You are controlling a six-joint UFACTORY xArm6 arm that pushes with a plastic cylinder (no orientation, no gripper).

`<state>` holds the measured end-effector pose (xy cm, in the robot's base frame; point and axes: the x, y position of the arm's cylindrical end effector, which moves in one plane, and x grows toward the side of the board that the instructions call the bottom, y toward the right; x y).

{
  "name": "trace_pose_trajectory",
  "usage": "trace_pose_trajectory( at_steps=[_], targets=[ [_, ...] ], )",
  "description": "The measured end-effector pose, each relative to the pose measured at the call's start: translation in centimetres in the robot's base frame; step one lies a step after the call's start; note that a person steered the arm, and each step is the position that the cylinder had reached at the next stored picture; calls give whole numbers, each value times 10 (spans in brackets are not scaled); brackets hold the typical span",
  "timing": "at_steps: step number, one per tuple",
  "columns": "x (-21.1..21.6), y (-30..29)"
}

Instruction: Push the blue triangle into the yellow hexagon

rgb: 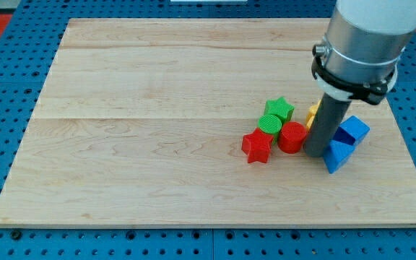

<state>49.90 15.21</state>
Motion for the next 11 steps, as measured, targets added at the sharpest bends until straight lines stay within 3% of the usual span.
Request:
trace_pose_trajectory(
  at_steps=[1, 2, 3, 4, 5, 9, 10, 11],
  targets=[
    [-27, 0],
    [8, 0],
    [75, -26],
    [90, -108],
    [53, -119],
    [-51, -43],
    [-18, -97],
    [42, -82]
  ],
)
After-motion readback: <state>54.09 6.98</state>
